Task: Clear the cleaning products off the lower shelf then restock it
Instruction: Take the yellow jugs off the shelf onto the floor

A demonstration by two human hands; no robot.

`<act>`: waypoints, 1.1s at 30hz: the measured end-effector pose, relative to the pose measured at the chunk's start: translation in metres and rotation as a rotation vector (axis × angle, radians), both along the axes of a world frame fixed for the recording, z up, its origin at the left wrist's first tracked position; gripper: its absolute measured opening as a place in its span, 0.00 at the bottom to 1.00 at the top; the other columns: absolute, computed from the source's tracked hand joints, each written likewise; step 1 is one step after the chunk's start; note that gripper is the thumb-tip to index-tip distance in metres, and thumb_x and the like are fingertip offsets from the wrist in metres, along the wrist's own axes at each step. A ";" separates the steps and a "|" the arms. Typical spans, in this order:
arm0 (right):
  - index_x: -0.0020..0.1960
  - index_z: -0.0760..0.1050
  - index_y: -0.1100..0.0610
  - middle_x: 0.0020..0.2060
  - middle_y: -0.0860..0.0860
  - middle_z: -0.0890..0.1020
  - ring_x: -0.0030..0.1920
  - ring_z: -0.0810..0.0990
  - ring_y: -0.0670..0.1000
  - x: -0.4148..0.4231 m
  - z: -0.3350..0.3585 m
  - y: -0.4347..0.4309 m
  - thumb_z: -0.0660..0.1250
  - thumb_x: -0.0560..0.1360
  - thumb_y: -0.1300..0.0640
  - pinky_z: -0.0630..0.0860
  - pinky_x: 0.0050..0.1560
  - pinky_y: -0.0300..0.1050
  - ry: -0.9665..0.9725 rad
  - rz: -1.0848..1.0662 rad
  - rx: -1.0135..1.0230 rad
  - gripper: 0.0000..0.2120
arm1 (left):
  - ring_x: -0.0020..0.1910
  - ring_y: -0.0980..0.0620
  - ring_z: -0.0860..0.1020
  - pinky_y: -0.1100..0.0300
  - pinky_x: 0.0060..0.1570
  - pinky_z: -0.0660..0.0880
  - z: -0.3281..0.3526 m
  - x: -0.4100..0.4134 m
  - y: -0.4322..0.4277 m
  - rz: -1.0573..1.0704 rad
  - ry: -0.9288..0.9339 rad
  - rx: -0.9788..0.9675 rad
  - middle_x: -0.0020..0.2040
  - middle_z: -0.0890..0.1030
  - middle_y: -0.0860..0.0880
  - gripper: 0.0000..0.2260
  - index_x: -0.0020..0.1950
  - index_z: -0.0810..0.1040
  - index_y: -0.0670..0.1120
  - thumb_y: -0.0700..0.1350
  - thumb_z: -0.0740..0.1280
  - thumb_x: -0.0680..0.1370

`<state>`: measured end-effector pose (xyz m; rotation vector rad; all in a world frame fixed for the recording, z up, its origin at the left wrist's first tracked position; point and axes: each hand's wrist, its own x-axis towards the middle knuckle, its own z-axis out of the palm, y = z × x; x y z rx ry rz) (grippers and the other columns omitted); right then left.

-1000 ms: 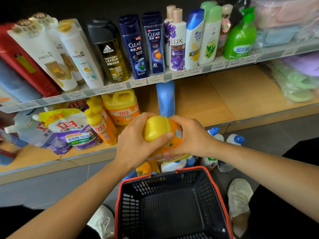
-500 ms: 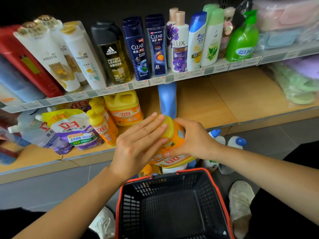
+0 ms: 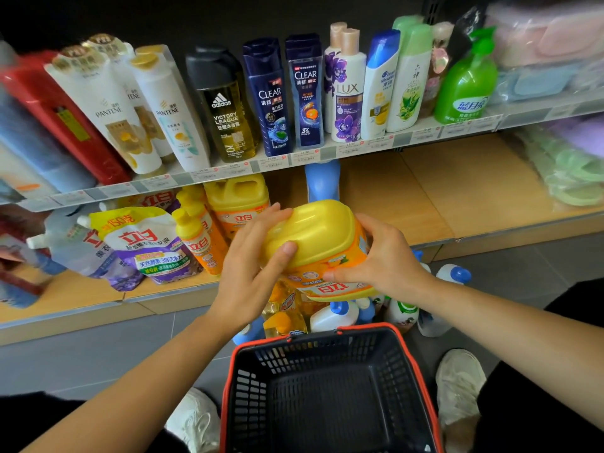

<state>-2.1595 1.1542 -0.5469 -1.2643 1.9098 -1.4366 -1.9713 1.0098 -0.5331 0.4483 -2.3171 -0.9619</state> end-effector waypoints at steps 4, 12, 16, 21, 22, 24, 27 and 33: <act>0.64 0.74 0.45 0.53 0.41 0.83 0.54 0.81 0.39 -0.003 0.000 0.003 0.86 0.58 0.50 0.77 0.51 0.32 0.081 0.012 -0.016 0.38 | 0.63 0.59 0.75 0.61 0.55 0.77 0.008 -0.004 0.003 -0.012 0.025 0.456 0.63 0.76 0.58 0.21 0.66 0.75 0.56 0.62 0.64 0.76; 0.64 0.73 0.43 0.51 0.36 0.81 0.53 0.79 0.34 0.000 -0.006 0.003 0.87 0.56 0.49 0.73 0.48 0.26 0.154 0.037 0.001 0.40 | 0.56 0.49 0.79 0.59 0.49 0.78 0.010 -0.006 -0.004 0.080 -0.002 0.616 0.55 0.82 0.49 0.15 0.57 0.81 0.48 0.53 0.70 0.74; 0.60 0.72 0.37 0.52 0.35 0.82 0.54 0.80 0.35 0.001 -0.002 0.001 0.86 0.56 0.49 0.74 0.48 0.26 0.091 0.028 -0.009 0.38 | 0.56 0.55 0.79 0.56 0.55 0.79 0.008 -0.003 -0.008 0.101 0.051 0.609 0.58 0.83 0.53 0.11 0.62 0.81 0.49 0.43 0.64 0.82; 0.62 0.77 0.47 0.53 0.42 0.84 0.54 0.83 0.41 -0.001 -0.001 -0.003 0.86 0.56 0.49 0.81 0.52 0.40 -0.014 0.024 0.011 0.36 | 0.67 0.51 0.75 0.41 0.66 0.75 0.004 0.000 -0.008 0.113 0.081 0.589 0.66 0.79 0.53 0.15 0.69 0.77 0.47 0.45 0.61 0.83; 0.62 0.77 0.50 0.53 0.44 0.85 0.54 0.83 0.44 -0.002 -0.002 -0.004 0.86 0.57 0.50 0.82 0.53 0.46 -0.037 0.021 0.022 0.36 | 0.69 0.51 0.73 0.42 0.67 0.74 0.003 0.002 -0.007 0.076 0.082 0.553 0.69 0.77 0.52 0.17 0.71 0.76 0.48 0.47 0.62 0.82; 0.62 0.77 0.53 0.53 0.47 0.85 0.54 0.84 0.47 -0.003 -0.003 -0.005 0.86 0.57 0.53 0.82 0.54 0.53 -0.087 0.020 0.033 0.36 | 0.74 0.53 0.68 0.48 0.66 0.76 0.000 0.004 -0.006 0.002 0.072 0.445 0.75 0.71 0.51 0.20 0.72 0.75 0.50 0.49 0.65 0.80; 0.61 0.78 0.53 0.52 0.48 0.86 0.52 0.85 0.47 -0.003 -0.002 -0.007 0.86 0.57 0.53 0.83 0.52 0.53 -0.152 0.027 0.043 0.35 | 0.75 0.57 0.66 0.59 0.60 0.79 -0.003 0.007 -0.005 -0.009 0.093 0.343 0.76 0.68 0.52 0.20 0.70 0.76 0.53 0.48 0.69 0.77; 0.58 0.78 0.52 0.50 0.50 0.87 0.49 0.87 0.53 -0.001 -0.004 -0.014 0.85 0.55 0.51 0.84 0.46 0.53 -0.392 0.035 0.024 0.34 | 0.72 0.56 0.72 0.60 0.65 0.75 -0.005 0.009 -0.006 0.082 0.278 0.295 0.71 0.76 0.50 0.16 0.68 0.77 0.49 0.40 0.66 0.80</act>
